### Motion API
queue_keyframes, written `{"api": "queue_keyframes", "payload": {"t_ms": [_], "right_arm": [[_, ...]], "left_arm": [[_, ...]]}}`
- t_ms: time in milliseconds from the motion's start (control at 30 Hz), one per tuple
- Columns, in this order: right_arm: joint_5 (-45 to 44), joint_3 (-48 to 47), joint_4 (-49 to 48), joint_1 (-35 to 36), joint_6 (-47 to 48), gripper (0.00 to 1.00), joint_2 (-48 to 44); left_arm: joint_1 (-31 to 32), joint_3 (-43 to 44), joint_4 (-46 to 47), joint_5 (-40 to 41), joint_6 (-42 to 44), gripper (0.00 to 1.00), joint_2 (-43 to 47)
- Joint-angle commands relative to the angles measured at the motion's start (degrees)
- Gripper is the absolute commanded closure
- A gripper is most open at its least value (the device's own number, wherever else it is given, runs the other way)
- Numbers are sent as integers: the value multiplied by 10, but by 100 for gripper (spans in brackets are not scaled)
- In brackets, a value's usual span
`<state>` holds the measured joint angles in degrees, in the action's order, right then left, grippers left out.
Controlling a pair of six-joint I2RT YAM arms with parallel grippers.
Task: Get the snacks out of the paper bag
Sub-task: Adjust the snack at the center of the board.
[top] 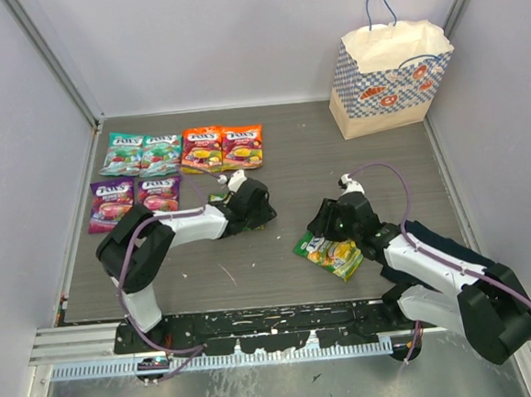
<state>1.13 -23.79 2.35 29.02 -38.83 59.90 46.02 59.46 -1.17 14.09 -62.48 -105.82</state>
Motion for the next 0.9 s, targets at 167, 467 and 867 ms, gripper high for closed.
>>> {"api": "queue_keyframes", "payload": {"t_ms": [167,467,867], "right_arm": [[24,-11,-39,-5,14,51,23],[51,-3,-61,-5,17,51,30],[65,-4,-60,-5,35,48,29]], "left_arm": [[1,-153,-121,-101,89,57,126],[-157,-206,-267,-53,142,31,323],[-14,-85,-270,-9,119,27,290]]}}
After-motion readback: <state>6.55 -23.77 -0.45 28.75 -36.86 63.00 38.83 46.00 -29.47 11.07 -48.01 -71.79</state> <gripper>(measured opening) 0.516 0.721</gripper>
